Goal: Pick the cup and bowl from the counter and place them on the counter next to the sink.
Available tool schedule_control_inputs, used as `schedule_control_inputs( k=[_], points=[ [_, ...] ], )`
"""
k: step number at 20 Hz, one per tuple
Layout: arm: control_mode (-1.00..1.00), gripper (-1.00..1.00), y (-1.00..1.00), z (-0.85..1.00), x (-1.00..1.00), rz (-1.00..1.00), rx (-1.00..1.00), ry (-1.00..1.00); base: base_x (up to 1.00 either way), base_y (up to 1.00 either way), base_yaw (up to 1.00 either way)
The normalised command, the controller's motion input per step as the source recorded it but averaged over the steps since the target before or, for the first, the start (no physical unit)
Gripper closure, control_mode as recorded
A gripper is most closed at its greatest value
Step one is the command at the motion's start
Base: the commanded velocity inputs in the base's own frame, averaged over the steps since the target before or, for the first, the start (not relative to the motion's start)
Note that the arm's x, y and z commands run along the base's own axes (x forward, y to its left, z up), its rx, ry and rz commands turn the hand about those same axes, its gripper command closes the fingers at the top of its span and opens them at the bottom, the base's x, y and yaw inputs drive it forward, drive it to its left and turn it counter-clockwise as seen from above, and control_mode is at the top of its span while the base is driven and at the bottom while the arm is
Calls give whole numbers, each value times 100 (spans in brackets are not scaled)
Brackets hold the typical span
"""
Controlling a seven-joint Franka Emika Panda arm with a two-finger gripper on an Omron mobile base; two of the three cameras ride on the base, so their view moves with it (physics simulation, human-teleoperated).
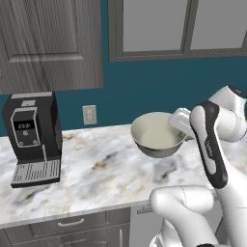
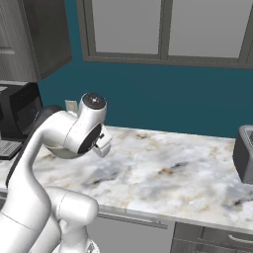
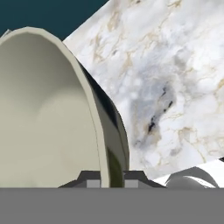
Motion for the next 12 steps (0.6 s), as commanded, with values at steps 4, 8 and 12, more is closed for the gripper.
schedule_control_inputs(
  k=[4, 8, 12],
  points=[
    [-100, 100, 0, 20, -34, 0, 3, 0, 0, 0, 0],
    [-100, 100, 0, 7, -63, 0, 8, 0, 0, 0, 0],
    [-100, 100, -1, 0, -62, 0, 9, 6, 0, 0, 0]
  ],
)
